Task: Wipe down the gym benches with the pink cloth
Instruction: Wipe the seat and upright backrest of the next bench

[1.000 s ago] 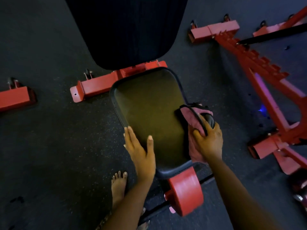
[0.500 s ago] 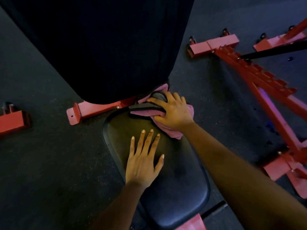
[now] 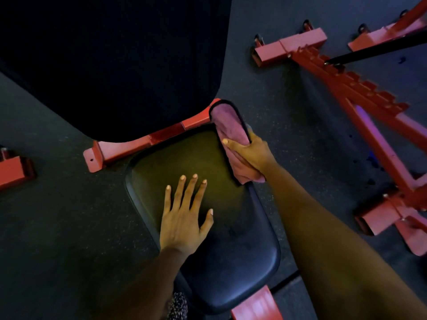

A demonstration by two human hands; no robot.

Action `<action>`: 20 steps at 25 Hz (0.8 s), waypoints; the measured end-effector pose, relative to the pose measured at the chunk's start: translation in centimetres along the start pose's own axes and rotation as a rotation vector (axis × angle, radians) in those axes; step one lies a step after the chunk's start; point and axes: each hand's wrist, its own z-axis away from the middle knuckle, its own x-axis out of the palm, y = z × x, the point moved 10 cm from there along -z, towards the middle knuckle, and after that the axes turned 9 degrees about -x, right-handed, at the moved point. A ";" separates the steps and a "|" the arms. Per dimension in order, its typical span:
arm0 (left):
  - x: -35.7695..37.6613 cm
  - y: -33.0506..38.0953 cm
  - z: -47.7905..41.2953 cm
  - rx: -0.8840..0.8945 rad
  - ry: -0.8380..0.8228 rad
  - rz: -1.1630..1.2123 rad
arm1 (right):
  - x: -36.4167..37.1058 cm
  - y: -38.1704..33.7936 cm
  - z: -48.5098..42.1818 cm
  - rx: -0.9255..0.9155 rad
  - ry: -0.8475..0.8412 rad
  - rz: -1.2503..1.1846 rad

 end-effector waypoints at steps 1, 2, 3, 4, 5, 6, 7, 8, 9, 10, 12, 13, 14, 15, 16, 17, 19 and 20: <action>0.1 0.0 0.1 0.000 -0.002 0.001 | 0.3 0.6 0.9 0.027 -0.010 -0.026; 0.1 -0.1 0.1 0.000 -0.005 0.005 | 0.5 1.3 2.0 0.056 -0.014 -0.066; 0.1 0.0 0.1 -0.001 -0.008 0.014 | 0.5 2.3 3.3 0.090 -0.005 -0.109; 0.0 0.0 0.2 -0.003 -0.008 0.017 | 0.4 3.5 5.0 0.129 0.009 -0.143; 0.0 0.0 0.2 -0.003 -0.009 0.013 | 0.2 4.7 6.7 0.165 0.023 -0.164; 0.0 0.0 0.1 -0.005 -0.010 0.005 | 0.1 5.8 8.6 0.201 0.029 -0.172; 0.0 0.0 0.0 -0.008 -0.012 -0.003 | 0.1 6.9 10.1 0.225 0.035 -0.177; 0.0 0.1 0.0 -0.009 -0.015 -0.010 | 0.1 7.7 11.9 0.242 0.040 -0.174; 0.1 0.1 0.0 -0.007 -0.021 -0.014 | 0.2 8.4 13.3 0.256 0.054 -0.170; 0.1 0.0 0.1 -0.007 -0.027 -0.014 | 0.1 8.7 14.5 0.257 0.073 -0.172; 0.1 0.1 0.1 -0.005 -0.034 -0.015 | -0.1 9.6 16.5 0.285 0.136 -0.191; 0.2 0.2 0.1 -0.005 -0.039 -0.011 | -0.1 10.2 17.6 0.313 0.176 -0.194; 0.2 0.2 0.2 -0.007 -0.043 -0.003 | -0.2 10.6 18.9 0.341 0.223 -0.197; 0.1 0.2 0.2 -0.007 -0.046 0.003 | -0.3 11.3 20.4 0.380 0.281 -0.213; 0.1 0.3 0.2 0.001 -0.053 0.009 | 0.0 12.0 22.3 0.444 0.353 -0.243; 0.1 0.3 0.1 0.009 -0.061 0.015 | 0.6 12.8 24.2 0.511 0.432 -0.282; 0.0 0.2 0.2 0.027 -0.085 0.051 | 3.0 13.6 28.0 0.589 0.592 -0.365; -0.2 0.3 0.3 0.049 -0.103 0.082 | 4.3 13.3 29.5 0.610 0.668 -0.405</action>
